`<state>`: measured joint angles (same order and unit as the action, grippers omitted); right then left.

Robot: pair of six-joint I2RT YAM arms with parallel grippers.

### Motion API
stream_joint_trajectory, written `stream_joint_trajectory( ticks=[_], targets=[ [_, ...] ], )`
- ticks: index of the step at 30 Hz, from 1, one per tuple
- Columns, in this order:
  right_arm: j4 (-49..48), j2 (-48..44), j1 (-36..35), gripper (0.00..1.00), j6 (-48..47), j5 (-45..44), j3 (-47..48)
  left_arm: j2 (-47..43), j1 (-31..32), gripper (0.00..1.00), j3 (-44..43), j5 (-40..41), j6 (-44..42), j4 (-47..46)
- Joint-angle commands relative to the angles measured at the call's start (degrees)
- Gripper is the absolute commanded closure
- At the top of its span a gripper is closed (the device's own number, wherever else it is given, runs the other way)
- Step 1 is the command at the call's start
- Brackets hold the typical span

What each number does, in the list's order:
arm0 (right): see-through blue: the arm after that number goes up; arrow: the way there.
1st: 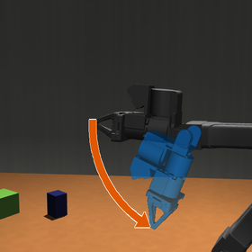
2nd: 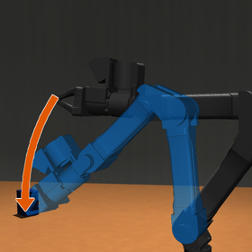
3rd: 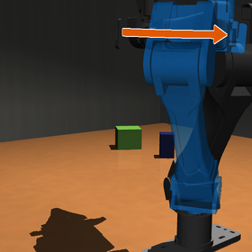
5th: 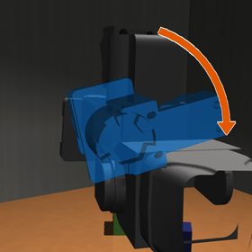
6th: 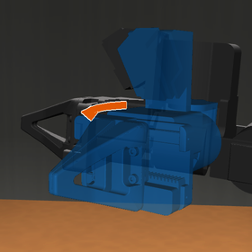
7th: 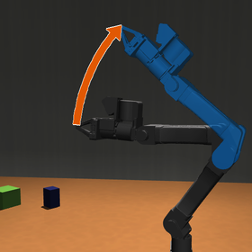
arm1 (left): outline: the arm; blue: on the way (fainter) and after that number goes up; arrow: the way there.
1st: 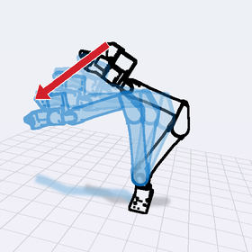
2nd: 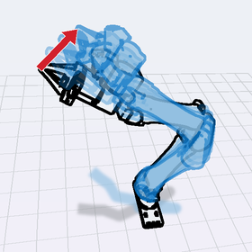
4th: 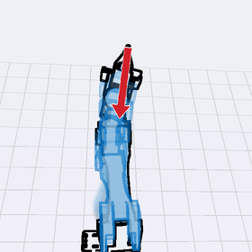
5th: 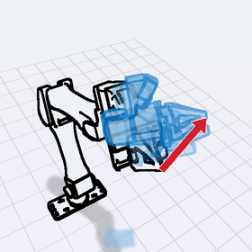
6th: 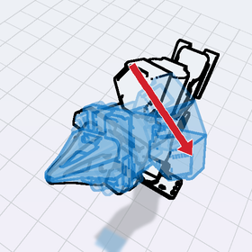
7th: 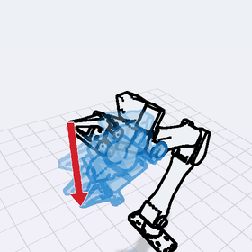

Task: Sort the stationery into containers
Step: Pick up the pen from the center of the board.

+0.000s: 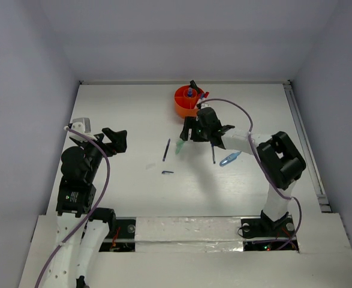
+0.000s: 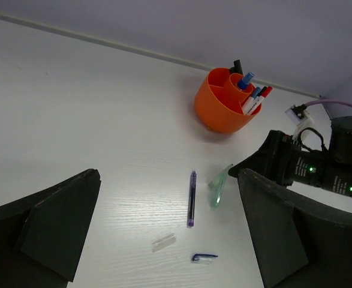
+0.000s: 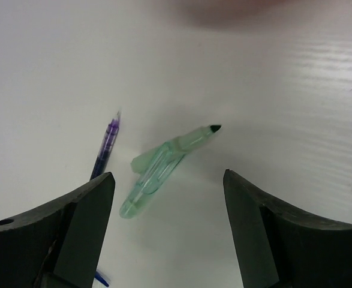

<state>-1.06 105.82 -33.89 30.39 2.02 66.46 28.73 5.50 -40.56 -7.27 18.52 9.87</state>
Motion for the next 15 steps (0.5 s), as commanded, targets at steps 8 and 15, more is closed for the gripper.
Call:
stream_joint_trajectory(
  ticks=[8, 15],
  targets=[
    [3.9, 0.3, -6.6, 0.19, 0.6, -1.7, -0.8, -0.5, 0.7, 0.01, -0.9, -0.6, -0.1, -2.6],
    [8.6, 3.5, -8.5, 0.17, -0.9, -6.6, 1.0, -0.4, 0.7, 0.01, -0.9, -0.6, -0.1, -2.6]
  ],
)
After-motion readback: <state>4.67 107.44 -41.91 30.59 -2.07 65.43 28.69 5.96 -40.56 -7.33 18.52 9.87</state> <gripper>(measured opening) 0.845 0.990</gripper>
